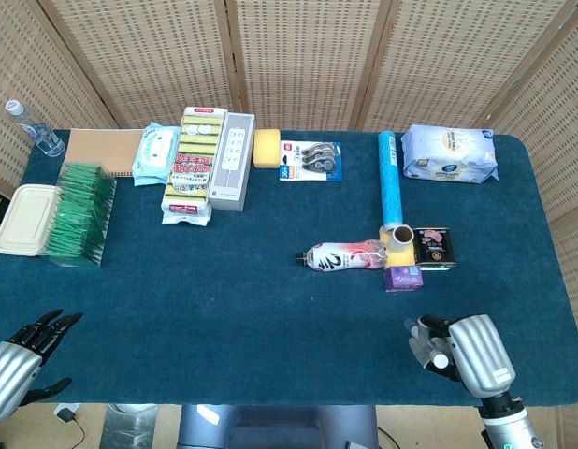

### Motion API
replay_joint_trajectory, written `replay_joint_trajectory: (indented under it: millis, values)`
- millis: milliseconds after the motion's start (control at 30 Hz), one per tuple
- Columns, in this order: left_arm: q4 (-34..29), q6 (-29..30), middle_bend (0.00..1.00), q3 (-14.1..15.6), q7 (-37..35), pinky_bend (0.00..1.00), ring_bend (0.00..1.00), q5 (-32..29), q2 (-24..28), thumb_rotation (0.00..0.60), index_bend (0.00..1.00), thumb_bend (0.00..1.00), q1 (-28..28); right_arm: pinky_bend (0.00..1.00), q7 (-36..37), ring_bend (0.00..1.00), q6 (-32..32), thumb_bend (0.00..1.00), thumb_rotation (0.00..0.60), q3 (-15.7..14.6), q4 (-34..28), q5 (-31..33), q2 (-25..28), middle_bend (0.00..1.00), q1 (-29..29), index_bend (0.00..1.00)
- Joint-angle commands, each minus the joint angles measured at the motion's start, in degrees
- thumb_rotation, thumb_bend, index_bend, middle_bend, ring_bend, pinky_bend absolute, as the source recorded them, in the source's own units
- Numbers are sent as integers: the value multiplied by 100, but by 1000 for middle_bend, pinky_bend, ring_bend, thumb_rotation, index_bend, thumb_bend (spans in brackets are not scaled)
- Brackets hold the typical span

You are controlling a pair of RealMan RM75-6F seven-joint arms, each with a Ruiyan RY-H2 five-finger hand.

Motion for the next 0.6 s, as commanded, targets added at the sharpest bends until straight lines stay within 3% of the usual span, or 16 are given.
replay_joint_trajectory:
  millis: [33, 100, 167, 333, 600]
  values:
    - [78, 147, 202, 55, -136, 300, 125, 172, 25, 600, 1, 114, -2, 1000, -78, 1000, 255, 431, 600, 87, 3, 167, -49, 1000, 55, 833]
    - [95, 114, 202, 14, -125, 300, 125, 87, 2, 600, 1, 114, -4, 1000, -113, 1000, 214, 431, 600, 78, 63, 192, -50, 1000, 65, 833]
    - [65, 23, 201, -17, -42, 300, 125, -15, -26, 600, 1, 114, -4, 1000, 54, 1000, 469, 431, 600, 343, 111, 453, -144, 1000, 56, 833]
    - [129, 222, 202, -19, -189, 300, 125, 118, -33, 600, 1, 114, -1, 1000, -64, 1000, 200, 431, 600, 327, 233, 544, -95, 1000, 175, 833]
    - [142, 211, 202, -16, -116, 300, 125, 133, -69, 600, 1, 113, 5, 1000, -217, 1000, 109, 430, 600, 756, 320, 981, -338, 1000, 461, 833]
